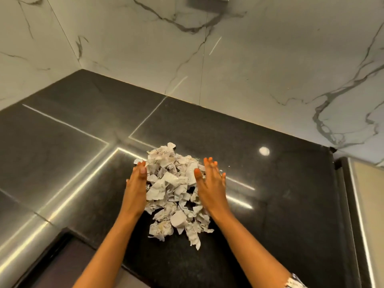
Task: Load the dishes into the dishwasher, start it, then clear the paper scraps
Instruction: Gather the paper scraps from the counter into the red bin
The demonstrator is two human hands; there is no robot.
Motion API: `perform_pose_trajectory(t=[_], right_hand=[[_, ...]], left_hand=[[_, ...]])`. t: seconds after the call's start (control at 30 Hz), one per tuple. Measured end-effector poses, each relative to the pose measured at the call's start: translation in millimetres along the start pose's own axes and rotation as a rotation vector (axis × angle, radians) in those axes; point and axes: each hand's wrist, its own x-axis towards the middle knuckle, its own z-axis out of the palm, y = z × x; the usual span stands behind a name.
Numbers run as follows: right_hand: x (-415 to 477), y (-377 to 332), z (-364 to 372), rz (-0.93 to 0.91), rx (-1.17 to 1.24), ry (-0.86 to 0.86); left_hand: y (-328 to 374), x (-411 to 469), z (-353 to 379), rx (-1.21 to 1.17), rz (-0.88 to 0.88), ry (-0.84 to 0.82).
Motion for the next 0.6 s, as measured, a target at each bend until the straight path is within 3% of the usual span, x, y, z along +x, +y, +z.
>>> perform_pose_trajectory(t=[0.2, 0.43, 0.6], right_hand=[[-7, -14, -27, 0.104, 0.357, 0.163], [11, -38, 22, 0.11, 0.174, 0.108], [15, -64, 40, 0.13, 0.339, 0.165]], left_hand=[[-1, 12, -18, -0.064, 0.046, 0.058], [12, 46, 3, -0.126, 0.093, -0.165], [18, 44, 20, -0.322, 0.044, -0.236]])
